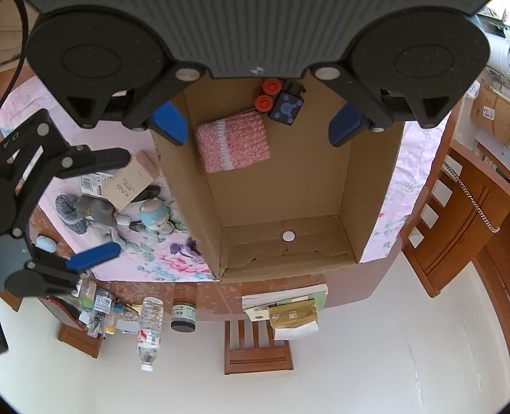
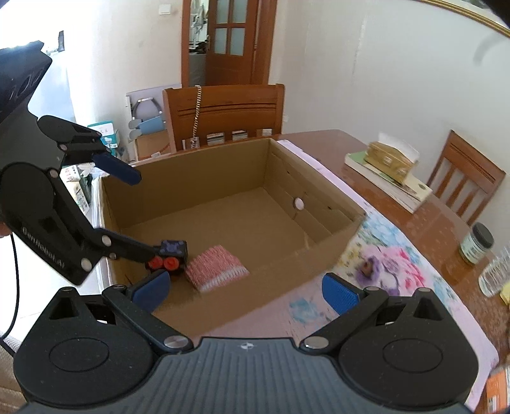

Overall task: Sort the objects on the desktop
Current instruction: 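Carry the toy car and pink sock into the box and release both, then withdraw both tools from the box back toward the remaining items, then grasp the KASI box with the left tool while the right tool grasps the blue-grey sock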

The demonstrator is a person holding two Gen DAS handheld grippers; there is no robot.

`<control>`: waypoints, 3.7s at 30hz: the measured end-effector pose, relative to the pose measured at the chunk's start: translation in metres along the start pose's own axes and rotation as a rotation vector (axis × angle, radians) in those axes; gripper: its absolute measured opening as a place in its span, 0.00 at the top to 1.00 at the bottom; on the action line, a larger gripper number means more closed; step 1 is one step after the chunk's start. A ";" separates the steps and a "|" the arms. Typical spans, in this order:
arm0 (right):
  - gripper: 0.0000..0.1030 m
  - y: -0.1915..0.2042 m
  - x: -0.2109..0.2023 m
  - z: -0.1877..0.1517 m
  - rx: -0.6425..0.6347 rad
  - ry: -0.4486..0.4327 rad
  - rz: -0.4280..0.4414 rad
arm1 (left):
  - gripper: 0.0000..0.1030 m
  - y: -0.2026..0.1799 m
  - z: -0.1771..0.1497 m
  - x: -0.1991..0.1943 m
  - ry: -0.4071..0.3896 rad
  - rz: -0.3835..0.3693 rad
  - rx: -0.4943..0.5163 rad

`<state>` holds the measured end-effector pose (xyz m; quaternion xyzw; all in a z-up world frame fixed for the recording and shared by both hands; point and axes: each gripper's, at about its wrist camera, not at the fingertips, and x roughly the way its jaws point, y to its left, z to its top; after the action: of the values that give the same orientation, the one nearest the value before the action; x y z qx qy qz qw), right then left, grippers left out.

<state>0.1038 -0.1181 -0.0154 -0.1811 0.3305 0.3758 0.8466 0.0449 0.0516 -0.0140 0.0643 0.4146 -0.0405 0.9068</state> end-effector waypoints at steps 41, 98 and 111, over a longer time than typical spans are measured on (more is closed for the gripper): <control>0.00 -0.080 -0.069 -0.129 0.145 0.065 -0.085 | 0.07 -0.154 0.030 0.054 0.043 -0.101 -0.107; 0.00 -0.193 -0.024 -0.172 0.175 0.188 -0.053 | 0.19 -0.147 0.026 0.144 0.113 -0.030 -0.398; 0.00 -0.205 0.000 -0.173 0.187 0.209 -0.020 | 0.19 -0.155 0.034 0.125 0.065 -0.014 -0.333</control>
<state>0.1854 -0.3475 -0.1275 -0.1427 0.4486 0.3139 0.8245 0.1318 -0.1089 -0.0996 -0.0882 0.4451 0.0246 0.8908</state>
